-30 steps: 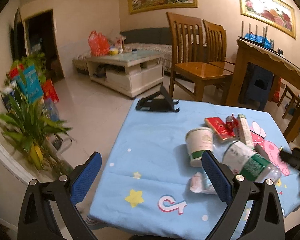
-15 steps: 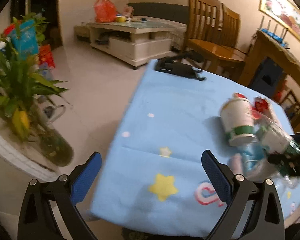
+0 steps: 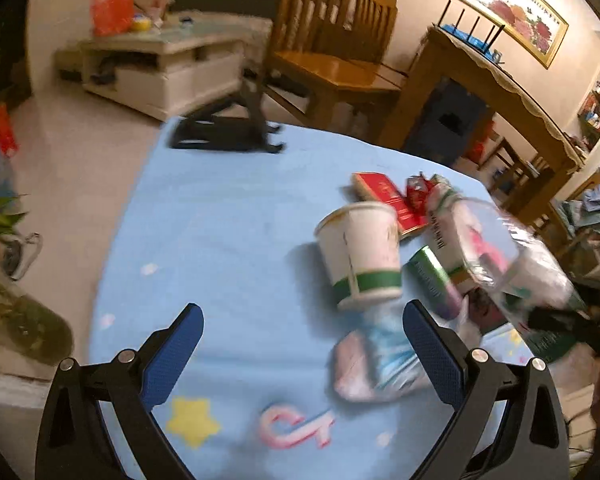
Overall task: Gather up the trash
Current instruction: 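Grasp the clear water bottle with the right tool while the left tool grasps the white paper cup, then carry both items to the black bin while the right tool releases the bottle inside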
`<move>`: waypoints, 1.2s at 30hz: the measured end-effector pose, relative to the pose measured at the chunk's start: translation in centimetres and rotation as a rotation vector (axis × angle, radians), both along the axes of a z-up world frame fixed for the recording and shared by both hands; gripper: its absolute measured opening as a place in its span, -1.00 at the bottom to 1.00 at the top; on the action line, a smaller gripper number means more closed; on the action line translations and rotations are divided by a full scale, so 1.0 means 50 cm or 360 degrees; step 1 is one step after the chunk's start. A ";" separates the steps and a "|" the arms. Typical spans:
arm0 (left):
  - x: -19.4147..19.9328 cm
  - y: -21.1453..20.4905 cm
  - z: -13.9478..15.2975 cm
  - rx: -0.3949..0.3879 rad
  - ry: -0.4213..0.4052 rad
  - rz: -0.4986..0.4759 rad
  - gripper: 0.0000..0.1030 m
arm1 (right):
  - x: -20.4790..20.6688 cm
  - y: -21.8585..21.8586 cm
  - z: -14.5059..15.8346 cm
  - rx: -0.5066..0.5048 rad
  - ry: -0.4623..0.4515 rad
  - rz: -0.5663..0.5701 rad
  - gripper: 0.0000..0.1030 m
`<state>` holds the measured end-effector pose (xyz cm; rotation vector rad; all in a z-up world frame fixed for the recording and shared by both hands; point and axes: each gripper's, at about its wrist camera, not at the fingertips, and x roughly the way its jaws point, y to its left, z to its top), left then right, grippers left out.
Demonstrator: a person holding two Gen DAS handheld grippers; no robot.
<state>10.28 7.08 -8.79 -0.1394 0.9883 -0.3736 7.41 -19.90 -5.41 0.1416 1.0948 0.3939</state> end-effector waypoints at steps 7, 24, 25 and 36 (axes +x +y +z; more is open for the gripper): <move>0.094 -0.118 -0.035 0.0014 0.0144 -0.0123 0.87 | -0.080 -0.095 0.069 0.0172 -0.0212 -0.0100 0.22; 0.108 -0.188 -0.046 0.0398 0.0003 -0.0017 -0.01 | -0.182 -0.270 0.027 0.0384 -0.0336 -0.0300 0.22; 0.097 -0.182 -0.031 0.0441 -0.0061 0.0016 -0.01 | -0.187 -0.279 0.025 0.0380 -0.0350 -0.0324 0.22; -0.052 -0.203 0.110 0.0511 -0.0443 0.0081 0.00 | -0.238 -0.550 -0.080 0.0314 -0.0358 -0.1043 0.22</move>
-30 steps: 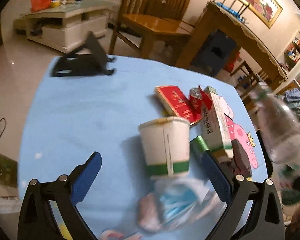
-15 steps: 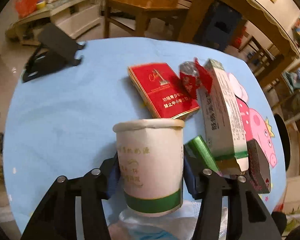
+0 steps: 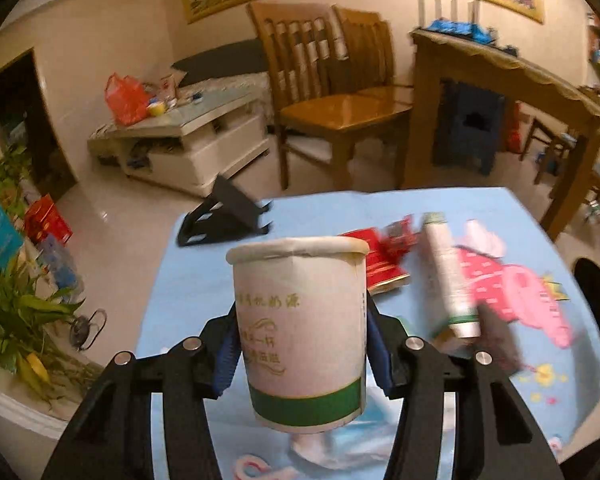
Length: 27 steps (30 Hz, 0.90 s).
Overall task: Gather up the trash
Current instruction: 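Carry both items to the black bin while the right tool releases the bottle inside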
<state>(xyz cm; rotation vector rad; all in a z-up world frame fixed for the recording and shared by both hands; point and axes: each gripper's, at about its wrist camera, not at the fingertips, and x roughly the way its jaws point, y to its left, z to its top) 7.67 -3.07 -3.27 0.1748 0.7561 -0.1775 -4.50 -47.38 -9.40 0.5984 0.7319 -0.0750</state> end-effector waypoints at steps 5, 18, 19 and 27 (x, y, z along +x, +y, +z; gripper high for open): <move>-0.032 -0.105 0.044 -0.0070 -0.0036 -0.0214 0.01 | -0.027 -0.099 -0.019 -0.0170 0.0052 -0.0279 0.22; -0.077 -0.447 0.001 -0.0044 0.0066 -0.0674 0.01 | -0.020 -0.229 -0.153 -0.0243 0.0268 -0.0408 0.37; -0.077 -0.475 -0.008 -0.0041 0.0085 -0.0702 0.01 | -0.019 -0.233 -0.155 -0.0262 0.0297 -0.0420 0.76; -0.095 -0.630 -0.052 -0.0001 0.0149 -0.0852 0.01 | -0.050 -0.247 -0.089 -0.0412 0.0244 -0.0600 0.89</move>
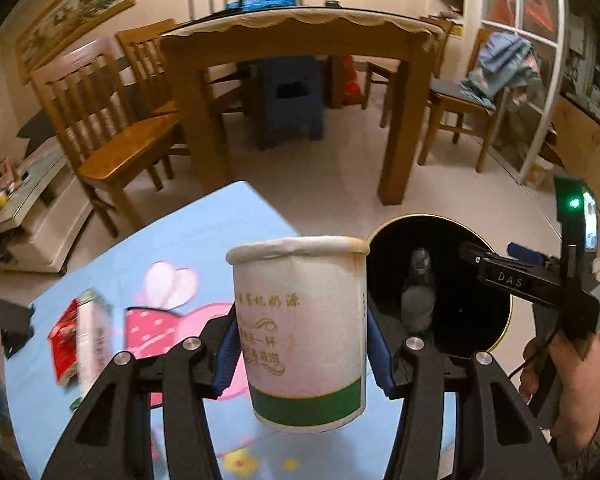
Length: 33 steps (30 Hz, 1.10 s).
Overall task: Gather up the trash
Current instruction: 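Carry both items to the black bin while the right tool releases the bottle inside, then open the left tool to drop the paper cup into the bin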
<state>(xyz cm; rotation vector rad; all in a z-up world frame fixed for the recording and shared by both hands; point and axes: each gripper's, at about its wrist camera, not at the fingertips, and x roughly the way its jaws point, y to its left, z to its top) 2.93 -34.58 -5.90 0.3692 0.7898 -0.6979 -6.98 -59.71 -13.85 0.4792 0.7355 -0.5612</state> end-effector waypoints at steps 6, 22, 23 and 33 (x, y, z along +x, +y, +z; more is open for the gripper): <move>-0.016 -0.106 -0.044 0.0042 0.0047 -0.0107 0.01 | -0.063 -0.034 0.045 -0.0087 -0.0091 -0.0214 0.89; -0.012 -0.243 -0.124 0.0093 0.0188 -0.0230 0.45 | -0.212 -0.103 0.090 -0.0052 -0.0279 -0.0533 0.89; -0.013 -0.236 -0.122 0.0092 0.0183 -0.0223 0.45 | -0.211 -0.100 0.092 -0.0060 -0.0277 -0.0532 0.89; -0.042 -0.086 -0.053 0.0051 0.0060 -0.0086 0.72 | -0.147 -0.046 0.089 -0.0183 -0.0151 -0.0443 0.89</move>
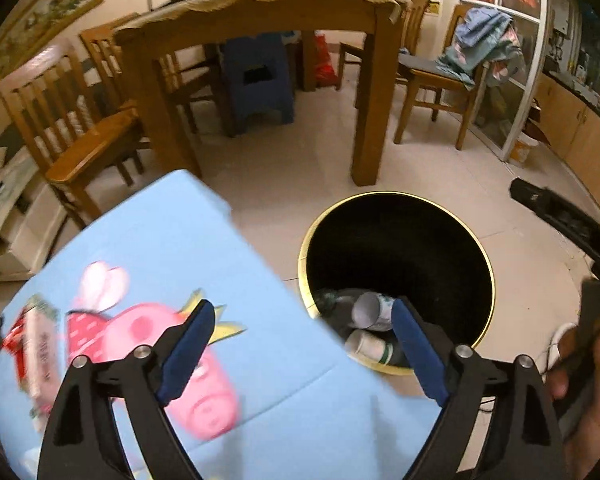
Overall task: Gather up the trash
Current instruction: 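Return to the table and grasp the red card packet with the right tool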
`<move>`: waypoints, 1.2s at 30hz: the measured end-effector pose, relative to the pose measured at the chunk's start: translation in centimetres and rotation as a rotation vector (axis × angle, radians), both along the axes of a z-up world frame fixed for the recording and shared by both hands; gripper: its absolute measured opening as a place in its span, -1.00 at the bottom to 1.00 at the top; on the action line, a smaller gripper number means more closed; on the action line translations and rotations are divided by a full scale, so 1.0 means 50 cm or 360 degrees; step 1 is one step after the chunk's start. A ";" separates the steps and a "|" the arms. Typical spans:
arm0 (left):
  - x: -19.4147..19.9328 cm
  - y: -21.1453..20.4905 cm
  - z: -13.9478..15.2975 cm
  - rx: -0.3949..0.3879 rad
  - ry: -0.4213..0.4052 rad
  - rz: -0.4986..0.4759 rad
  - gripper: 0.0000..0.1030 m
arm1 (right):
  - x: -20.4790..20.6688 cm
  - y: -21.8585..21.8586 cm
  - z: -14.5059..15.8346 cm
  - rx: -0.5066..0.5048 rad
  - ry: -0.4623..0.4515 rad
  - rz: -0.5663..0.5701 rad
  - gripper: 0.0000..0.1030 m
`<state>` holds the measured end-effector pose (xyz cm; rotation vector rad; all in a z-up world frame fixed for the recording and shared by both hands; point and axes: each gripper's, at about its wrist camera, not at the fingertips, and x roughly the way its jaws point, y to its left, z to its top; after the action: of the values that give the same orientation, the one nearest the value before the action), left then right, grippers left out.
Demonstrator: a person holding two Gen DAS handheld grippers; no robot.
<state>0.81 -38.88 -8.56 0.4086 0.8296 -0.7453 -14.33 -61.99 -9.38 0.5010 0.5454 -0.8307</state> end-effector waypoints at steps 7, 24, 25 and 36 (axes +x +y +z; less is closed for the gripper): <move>-0.021 0.191 0.062 -0.0014 -0.0234 0.0234 0.87 | 0.084 0.102 -0.001 -0.0183 0.0112 0.0217 0.89; 0.023 0.628 0.076 -0.0101 -0.0318 0.0776 0.87 | 0.221 0.594 0.024 -0.0214 0.0088 0.1167 0.89; 0.024 0.653 0.067 -0.0098 -0.0317 0.0817 0.87 | 0.236 0.631 0.020 -0.0192 0.0113 0.1256 0.89; 0.071 0.923 -0.035 -0.0028 -0.0183 0.1253 0.87 | 0.328 0.812 0.008 -0.0059 0.0220 0.1670 0.86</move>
<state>4.36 7.26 -10.30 0.0825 0.7902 0.0028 2.09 -21.41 -8.99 0.0711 0.8051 0.1326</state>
